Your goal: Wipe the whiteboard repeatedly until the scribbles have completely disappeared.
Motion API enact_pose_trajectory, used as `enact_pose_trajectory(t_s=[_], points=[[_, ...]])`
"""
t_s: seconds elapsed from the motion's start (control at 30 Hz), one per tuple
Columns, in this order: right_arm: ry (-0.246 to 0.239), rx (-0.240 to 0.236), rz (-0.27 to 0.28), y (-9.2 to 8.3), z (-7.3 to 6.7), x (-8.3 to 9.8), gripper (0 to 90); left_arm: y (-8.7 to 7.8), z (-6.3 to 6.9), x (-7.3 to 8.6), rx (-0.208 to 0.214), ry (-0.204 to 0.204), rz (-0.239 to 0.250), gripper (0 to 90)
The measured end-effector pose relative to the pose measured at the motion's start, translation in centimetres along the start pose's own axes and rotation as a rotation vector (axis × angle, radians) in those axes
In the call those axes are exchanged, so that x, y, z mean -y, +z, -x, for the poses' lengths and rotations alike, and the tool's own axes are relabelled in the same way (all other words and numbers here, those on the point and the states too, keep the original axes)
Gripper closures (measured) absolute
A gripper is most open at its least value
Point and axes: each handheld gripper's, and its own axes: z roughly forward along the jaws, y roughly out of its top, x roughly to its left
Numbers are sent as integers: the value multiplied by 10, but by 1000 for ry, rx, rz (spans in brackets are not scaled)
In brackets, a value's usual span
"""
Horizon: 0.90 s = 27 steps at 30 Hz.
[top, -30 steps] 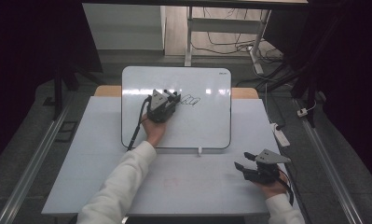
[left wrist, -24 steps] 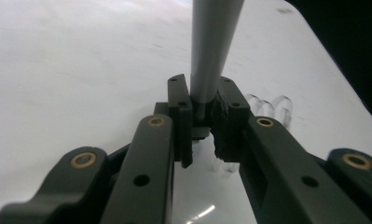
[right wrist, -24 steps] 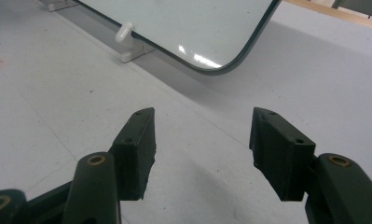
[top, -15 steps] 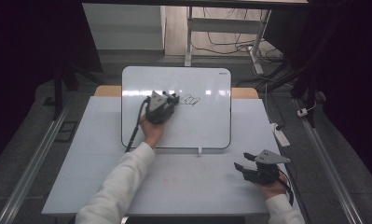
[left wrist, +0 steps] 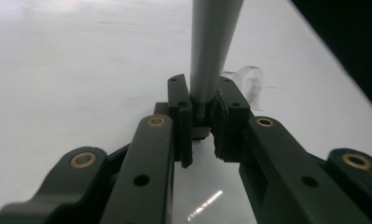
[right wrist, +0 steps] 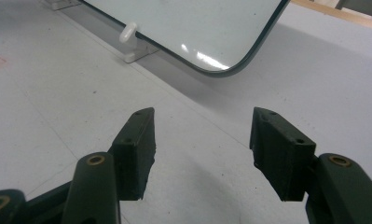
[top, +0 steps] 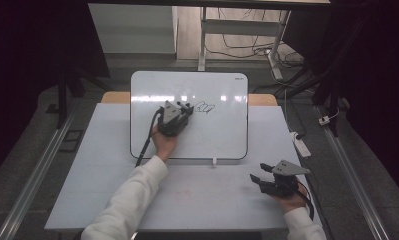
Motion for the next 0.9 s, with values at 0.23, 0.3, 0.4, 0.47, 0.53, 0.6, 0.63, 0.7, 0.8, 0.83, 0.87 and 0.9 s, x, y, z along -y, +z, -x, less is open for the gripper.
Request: enact_pose_trajectory(t_s=[0.23, 0.3, 0.4, 0.47, 0.53, 0.6, 0.63, 0.7, 0.8, 0.83, 0.87, 0.9], points=[[-2, 0, 3, 0, -1, -1, 407, 0, 6, 7, 21, -20, 7, 787], [-3, 1, 6, 0, -1, -1, 407, 6, 18, 9, 50, -7, 3, 787], [-1, 5, 8, -1, 0, -1, 407, 7, 24, 9, 52, 16, -3, 787], [3, 2, 6, -1, 0, -1, 407, 1, 12, 7, 27, 9, -2, 788], [2, 0, 4, -1, 0, 0, 407, -5, -1, 7, 15, -19, 2, 787], [-2, -1, 4, 0, 0, -1, 407, -8, -5, 7, 5, -23, 0, 787], [-2, -1, 5, 0, -1, -1, 407, -8, -5, 7, 5, -23, 0, 787], [-2, 0, 7, 0, -1, -1, 407, -4, 3, 7, 6, -14, 4, 787], [-1, 3, 8, -1, -1, -2, 407, 5, 14, 7, 28, -17, 11, 787], [-2, 2, 10, -2, -1, -2, 407, 8, 18, 7, 37, -17, 10, 787], [0, 4, 13, -2, -1, -2, 407, 9, 21, 6, 44, -10, 6, 788], [-2, 5, 11, -2, -1, -2, 406, 9, 24, 6, 46, 7, 1, 788]])
